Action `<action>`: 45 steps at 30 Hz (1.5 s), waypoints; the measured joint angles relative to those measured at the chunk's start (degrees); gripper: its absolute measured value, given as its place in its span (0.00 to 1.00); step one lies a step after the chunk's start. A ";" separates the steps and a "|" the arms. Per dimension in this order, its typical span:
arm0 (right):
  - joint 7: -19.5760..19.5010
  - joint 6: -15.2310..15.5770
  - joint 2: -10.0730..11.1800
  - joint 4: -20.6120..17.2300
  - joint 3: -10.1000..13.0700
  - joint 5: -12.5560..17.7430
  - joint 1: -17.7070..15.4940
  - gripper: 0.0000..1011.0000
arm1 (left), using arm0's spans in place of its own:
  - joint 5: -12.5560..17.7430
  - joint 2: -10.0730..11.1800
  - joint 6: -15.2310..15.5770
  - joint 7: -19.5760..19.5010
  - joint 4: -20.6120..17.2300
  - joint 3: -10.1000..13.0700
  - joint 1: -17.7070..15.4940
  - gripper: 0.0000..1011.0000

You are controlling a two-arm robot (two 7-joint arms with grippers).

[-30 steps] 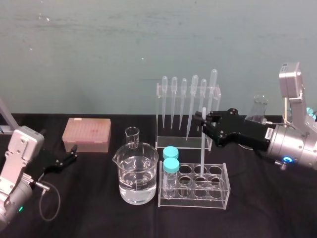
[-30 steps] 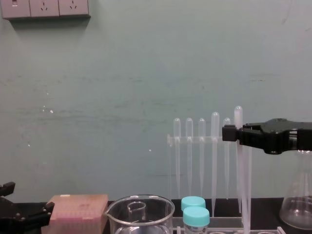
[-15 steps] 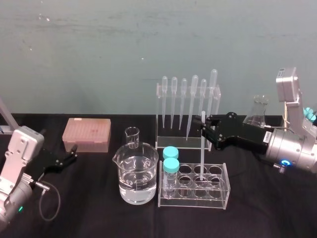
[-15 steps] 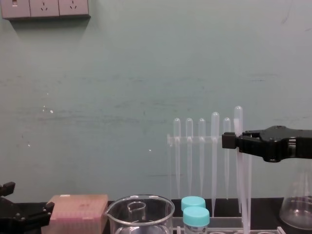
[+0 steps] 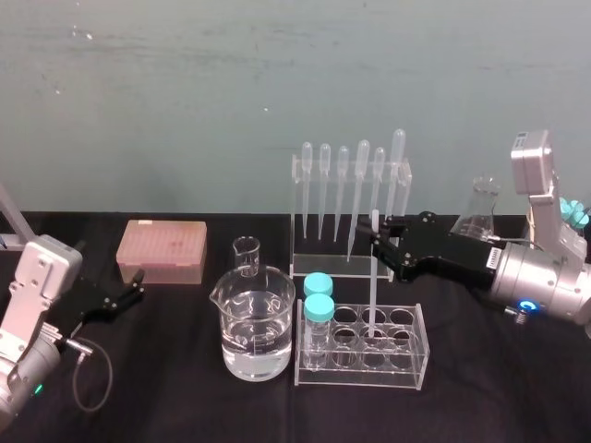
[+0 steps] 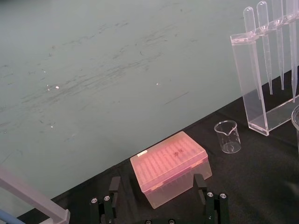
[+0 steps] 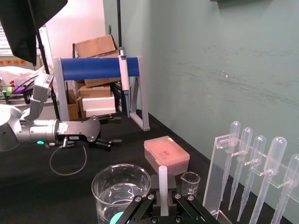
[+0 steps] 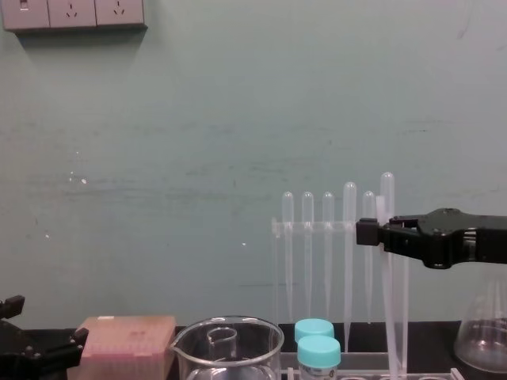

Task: Pick up the stirring rod with one hand, then place it down.

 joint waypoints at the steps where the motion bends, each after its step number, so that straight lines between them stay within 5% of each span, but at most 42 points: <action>1: 0.06 -0.09 -0.05 0.14 -0.04 -0.11 0.05 0.08 | 0.00 0.00 0.00 0.00 0.00 0.00 0.00 0.99; 20: 1.19 -0.78 -1.94 4.55 -0.87 -1.43 1.75 0.08 | 0.00 0.00 0.00 0.00 0.00 0.00 0.00 0.99; 45: 0.72 0.38 -1.79 4.80 -1.18 -1.97 1.00 0.08 | 0.00 0.00 0.00 0.00 0.00 0.00 0.00 0.99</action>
